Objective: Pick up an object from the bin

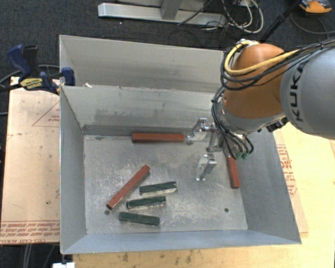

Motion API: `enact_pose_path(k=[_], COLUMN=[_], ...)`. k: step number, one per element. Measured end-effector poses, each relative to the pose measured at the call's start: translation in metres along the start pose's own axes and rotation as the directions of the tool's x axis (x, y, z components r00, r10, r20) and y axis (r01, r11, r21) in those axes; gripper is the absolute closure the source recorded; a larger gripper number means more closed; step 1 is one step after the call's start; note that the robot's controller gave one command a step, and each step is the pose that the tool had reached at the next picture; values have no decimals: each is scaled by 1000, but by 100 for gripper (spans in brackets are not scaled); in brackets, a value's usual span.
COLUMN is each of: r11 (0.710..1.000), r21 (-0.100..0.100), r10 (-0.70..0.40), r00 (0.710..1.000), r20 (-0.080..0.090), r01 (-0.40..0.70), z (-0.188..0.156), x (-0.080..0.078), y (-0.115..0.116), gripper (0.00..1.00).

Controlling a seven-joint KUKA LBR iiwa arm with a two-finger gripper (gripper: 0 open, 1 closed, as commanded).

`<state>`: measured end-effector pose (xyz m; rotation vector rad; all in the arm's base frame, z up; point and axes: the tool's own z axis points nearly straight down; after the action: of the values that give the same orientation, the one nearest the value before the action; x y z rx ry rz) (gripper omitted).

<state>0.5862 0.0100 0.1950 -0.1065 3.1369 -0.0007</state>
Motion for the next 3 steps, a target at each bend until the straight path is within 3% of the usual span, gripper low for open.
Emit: enact_pose_path(k=[1,2,3], r11=[999,1000,1000], r21=[-2,-3,-3], r10=[-41,28,28], r00=[999,1000,1000], r20=[5,13,13], r01=[41,-28,-28], z=[53,115,115], x=[-4,8,8], y=[18,46,46], gripper=[0,100,100])
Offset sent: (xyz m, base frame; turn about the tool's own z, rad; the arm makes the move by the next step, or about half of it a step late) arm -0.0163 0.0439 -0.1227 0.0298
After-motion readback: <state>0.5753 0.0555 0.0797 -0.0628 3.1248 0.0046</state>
